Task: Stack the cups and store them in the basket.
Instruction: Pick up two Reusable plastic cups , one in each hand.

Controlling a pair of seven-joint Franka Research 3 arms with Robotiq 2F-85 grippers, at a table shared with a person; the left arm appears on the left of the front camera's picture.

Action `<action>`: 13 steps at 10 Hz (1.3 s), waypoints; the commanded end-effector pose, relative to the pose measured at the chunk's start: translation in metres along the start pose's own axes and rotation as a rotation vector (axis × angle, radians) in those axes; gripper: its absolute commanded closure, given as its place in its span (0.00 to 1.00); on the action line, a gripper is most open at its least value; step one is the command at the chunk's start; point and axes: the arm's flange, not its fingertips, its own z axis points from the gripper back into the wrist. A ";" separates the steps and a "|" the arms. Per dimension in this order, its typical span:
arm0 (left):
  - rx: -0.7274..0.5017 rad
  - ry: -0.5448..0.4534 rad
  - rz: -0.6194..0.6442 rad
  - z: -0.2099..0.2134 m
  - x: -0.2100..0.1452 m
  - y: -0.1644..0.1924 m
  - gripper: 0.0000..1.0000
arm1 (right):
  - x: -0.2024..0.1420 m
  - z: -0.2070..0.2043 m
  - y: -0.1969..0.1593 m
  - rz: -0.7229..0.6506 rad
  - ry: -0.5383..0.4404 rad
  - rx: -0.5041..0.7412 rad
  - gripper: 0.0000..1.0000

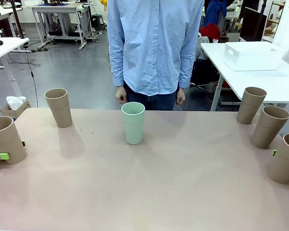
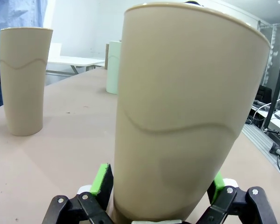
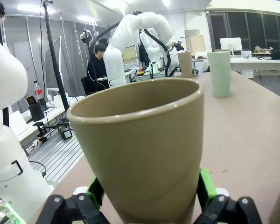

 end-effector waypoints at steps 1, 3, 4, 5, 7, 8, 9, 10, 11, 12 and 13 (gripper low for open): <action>0.005 -0.049 0.021 -0.007 0.009 -0.006 0.00 | 0.001 -0.011 0.000 0.018 0.014 -0.011 0.00; 0.007 -0.061 0.025 -0.007 0.013 -0.010 0.00 | 0.001 -0.014 -0.001 0.018 0.017 -0.010 0.00; 0.015 -0.069 0.030 -0.007 0.016 -0.012 0.00 | 0.001 -0.017 -0.002 0.017 0.018 -0.009 0.00; 0.022 -0.074 0.031 -0.008 0.017 -0.013 0.00 | 0.000 -0.018 -0.001 0.017 0.017 -0.011 0.00; 0.031 -0.087 0.029 -0.010 0.017 -0.011 0.00 | -0.001 -0.018 0.001 0.018 0.015 -0.017 0.00; 0.030 -0.090 0.027 -0.012 0.018 -0.009 0.00 | -0.001 -0.018 0.002 0.018 0.010 -0.021 0.00; 0.032 -0.092 0.025 -0.017 0.019 -0.009 0.00 | -0.003 -0.017 0.006 0.014 0.010 -0.022 0.00; 0.031 -0.095 0.024 -0.018 0.020 -0.010 0.00 | -0.003 -0.017 0.009 0.011 0.010 -0.022 0.00; 0.031 -0.093 0.025 -0.019 0.021 -0.011 0.00 | -0.004 -0.017 0.010 0.011 0.009 -0.020 0.00; 0.030 -0.090 0.031 -0.019 0.022 -0.013 0.00 | -0.004 -0.017 0.011 0.008 0.011 -0.015 0.00; 0.025 -0.091 0.036 -0.019 0.022 -0.016 0.00 | -0.004 -0.018 0.012 0.007 0.014 -0.012 0.00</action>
